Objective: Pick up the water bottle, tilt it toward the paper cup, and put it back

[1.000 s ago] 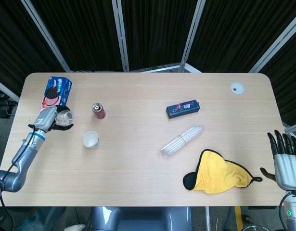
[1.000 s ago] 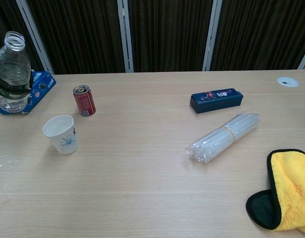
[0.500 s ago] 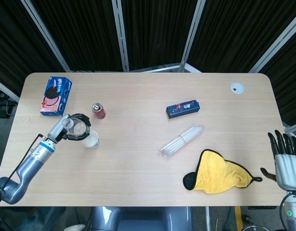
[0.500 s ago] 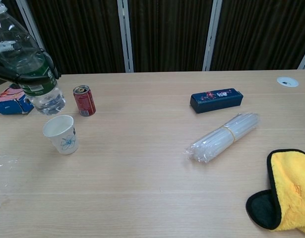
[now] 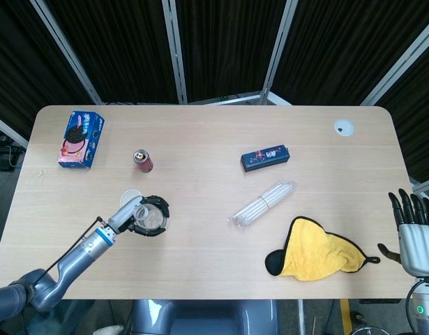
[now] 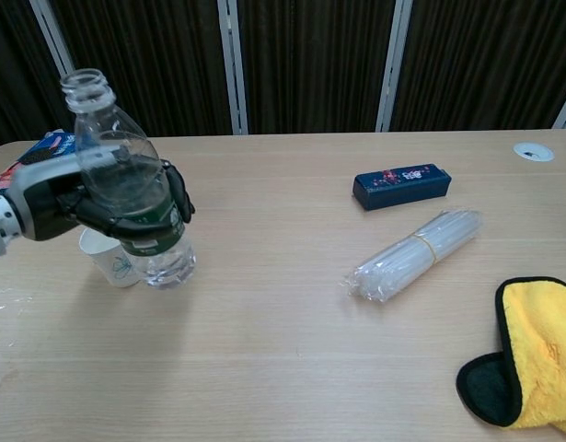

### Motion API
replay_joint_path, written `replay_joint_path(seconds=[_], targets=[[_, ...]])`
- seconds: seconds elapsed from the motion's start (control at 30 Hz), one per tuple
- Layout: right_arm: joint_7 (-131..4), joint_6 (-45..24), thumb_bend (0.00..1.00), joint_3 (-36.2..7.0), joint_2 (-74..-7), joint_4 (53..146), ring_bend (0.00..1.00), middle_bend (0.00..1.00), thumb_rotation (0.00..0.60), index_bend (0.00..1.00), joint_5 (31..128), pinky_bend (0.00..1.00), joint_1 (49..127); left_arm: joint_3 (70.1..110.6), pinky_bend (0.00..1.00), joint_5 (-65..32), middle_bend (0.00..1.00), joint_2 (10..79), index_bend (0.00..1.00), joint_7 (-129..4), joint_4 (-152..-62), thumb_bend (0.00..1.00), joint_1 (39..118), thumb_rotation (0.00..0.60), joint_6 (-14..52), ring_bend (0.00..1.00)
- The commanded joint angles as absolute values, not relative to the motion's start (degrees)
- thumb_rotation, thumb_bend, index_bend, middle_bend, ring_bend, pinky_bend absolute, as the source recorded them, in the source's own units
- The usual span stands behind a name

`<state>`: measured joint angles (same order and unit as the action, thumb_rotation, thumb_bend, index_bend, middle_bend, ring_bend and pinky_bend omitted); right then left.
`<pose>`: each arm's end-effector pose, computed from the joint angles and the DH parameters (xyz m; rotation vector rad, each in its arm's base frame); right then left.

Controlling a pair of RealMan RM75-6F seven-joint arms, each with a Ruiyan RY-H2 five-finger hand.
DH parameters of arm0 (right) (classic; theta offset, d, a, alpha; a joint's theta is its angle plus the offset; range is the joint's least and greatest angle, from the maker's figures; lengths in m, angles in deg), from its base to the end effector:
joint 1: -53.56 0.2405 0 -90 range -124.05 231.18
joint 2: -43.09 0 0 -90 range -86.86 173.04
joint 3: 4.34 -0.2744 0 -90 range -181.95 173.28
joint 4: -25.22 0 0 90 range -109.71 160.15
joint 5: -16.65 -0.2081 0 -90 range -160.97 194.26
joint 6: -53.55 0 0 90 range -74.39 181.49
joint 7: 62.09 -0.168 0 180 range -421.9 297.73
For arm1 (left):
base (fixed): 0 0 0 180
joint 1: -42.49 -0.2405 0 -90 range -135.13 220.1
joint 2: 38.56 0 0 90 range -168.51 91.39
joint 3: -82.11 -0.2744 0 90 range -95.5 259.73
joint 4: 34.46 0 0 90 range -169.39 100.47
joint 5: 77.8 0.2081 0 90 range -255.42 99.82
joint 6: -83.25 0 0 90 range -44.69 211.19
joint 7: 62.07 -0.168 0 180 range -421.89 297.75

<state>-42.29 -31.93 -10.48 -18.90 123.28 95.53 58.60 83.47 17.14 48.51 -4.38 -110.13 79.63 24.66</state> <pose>-0.3215 -0.2164 0.1890 1.3461 -0.7116 0.6679 -0.1885 0.3305 -0.0280 -1.7225 -1.9127 -1.4633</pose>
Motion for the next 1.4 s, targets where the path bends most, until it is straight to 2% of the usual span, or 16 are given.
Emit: replay_joint_path(seconds=[0.03, 0.5, 0.7, 0.83, 0.9, 0.97, 1.07, 1.13, 1.4], targets=[[-42.22, -31.79, 0.0, -10.53, -18.96, 123.16, 0.0, 0.0, 0.6, 0.0, 95.36, 0.0, 58.65, 83.17, 0.32, 15.52, 0.48, 52.77, 0.58, -5.09, -107.17, 0.28, 80.54, 0.6, 26.33, 0.28], [-42.47, -30.86, 0.0, -11.11, -19.0, 122.22, 0.0, 0.0, 0.6, 0.0, 93.82, 0.0, 59.04, 83.58, 0.31, 12.7, 0.48, 61.95, 0.57, -4.59, -96.45, 0.24, 81.42, 0.6, 27.26, 0.27], [-42.64, -30.66, 0.0, -11.13, -18.92, 122.09, 0.0, 0.0, 0.6, 0.0, 93.64, 0.0, 59.11, 83.11, 0.3, 12.59, 0.43, 64.36, 0.53, -2.73, -92.95, 0.16, 81.86, 0.6, 27.53, 0.24], [-42.74, -30.65, 0.0, -11.15, -18.88, 122.05, 0.0, 0.0, 0.6, 0.0, 93.54, 0.0, 59.1, 82.71, 0.23, 12.88, 0.28, 64.98, 0.43, -1.92, -91.93, 0.15, 82.01, 0.6, 27.21, 0.13], [-42.78, -30.64, 0.0, -11.14, -18.85, 122.04, 0.0, 0.0, 0.6, 0.0, 93.5, 0.0, 59.09, 82.29, 0.18, 13.18, 0.19, 64.89, 0.33, -1.45, -91.74, 0.15, 82.22, 0.6, 27.32, 0.06], [-42.78, -30.67, 0.0, -11.12, -18.85, 122.06, 0.0, 0.0, 0.6, 0.0, 93.54, 0.0, 59.08, 81.85, 0.12, 13.55, 0.07, 64.67, 0.17, -1.13, -91.77, 0.15, 82.37, 0.6, 27.29, 0.01], [-42.75, -30.71, 0.0, -11.07, -18.85, 122.11, 0.0, 0.0, 0.6, 0.0, 93.6, 0.0, 59.06, 81.24, 0.07, 14.14, 0.0, 64.15, 0.03, -0.75, -92.08, 0.15, 82.46, 0.6, 26.93, 0.0], [-42.75, -30.73, 0.0, -11.05, -18.83, 122.12, 0.0, 0.0, 0.6, 0.0, 93.62, 0.0, 59.05, 80.92, 0.04, 14.48, 0.0, 63.75, 0.0, -0.95, -92.26, 0.15, 82.39, 0.6, 26.45, 0.0], [-42.95, -31.15, 0.0, -10.83, -18.67, 122.52, 0.0, 0.0, 0.6, 0.0, 94.17, 0.0, 58.84, 80.31, 0.0, 15.46, 0.0, 59.52, 0.0, -1.45, -96.2, 0.15, 81.67, 0.6, 23.07, 0.0]])
